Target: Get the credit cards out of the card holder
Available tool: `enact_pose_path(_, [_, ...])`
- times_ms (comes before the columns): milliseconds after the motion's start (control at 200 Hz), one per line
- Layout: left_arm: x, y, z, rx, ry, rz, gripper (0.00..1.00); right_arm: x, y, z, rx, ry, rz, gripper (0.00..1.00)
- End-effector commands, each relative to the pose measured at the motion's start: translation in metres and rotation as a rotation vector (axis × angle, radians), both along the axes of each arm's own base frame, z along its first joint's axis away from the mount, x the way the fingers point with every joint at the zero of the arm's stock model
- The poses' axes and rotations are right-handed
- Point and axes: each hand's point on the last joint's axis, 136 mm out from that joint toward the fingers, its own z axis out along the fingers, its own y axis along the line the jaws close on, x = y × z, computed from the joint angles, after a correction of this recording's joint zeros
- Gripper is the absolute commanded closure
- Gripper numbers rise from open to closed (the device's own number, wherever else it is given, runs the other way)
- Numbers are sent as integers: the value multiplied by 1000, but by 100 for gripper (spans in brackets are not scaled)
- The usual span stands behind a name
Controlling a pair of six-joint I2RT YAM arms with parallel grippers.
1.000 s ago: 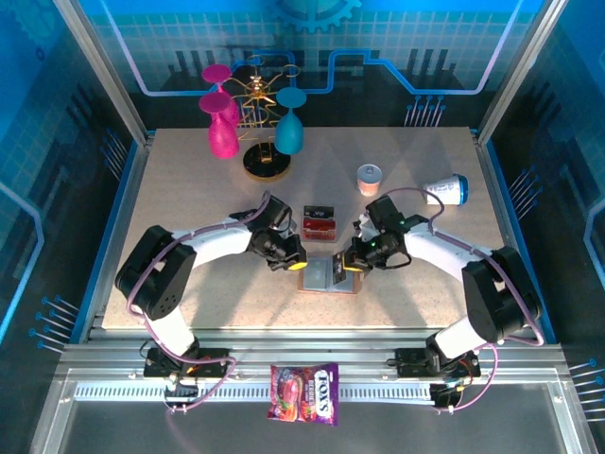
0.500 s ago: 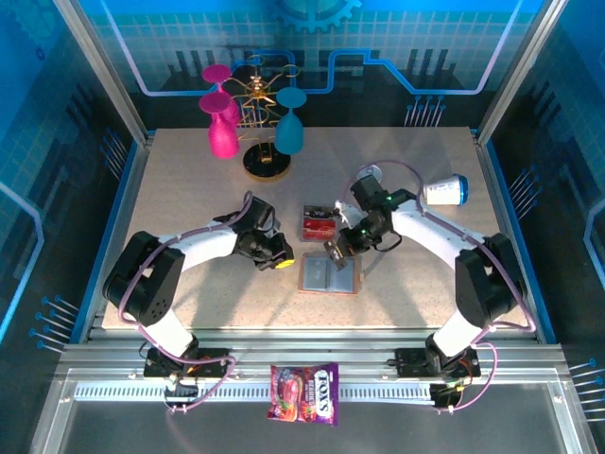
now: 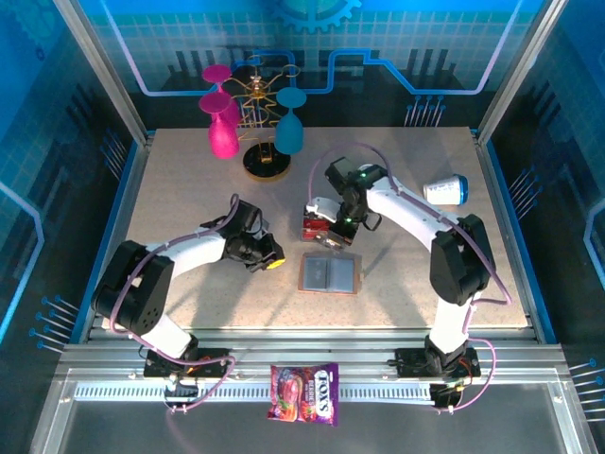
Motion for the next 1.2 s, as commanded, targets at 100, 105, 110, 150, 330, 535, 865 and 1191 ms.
enact_pose_path(100, [-5,2,5,-38,-11,7,86,16,1,8,-98,-32,147,100])
enact_pose_path(105, [-4,2,5,-39,-12,7,86,17,1,8,-98,-34,149,100])
enact_pose_path(110, [-5,2,5,-39,-13,7,86,17,1,9,-98,-35,150,100])
enact_pose_path(150, [-6,3,4,-40,-10,10,86,22,2,10,-104,-40,162,100])
enact_pose_path(330, [-6,6,4,-46,-12,22,86,40,9,17,-123,-55,196,100])
enact_pose_path(535, [-8,10,2,-49,-8,28,86,59,12,24,-132,-60,206,100])
enact_pose_path(865, [-9,14,0,-53,1,36,86,82,16,24,-152,-81,232,100])
enact_pose_path(1191, [-8,17,0,-55,4,43,86,95,12,13,-183,-83,261,100])
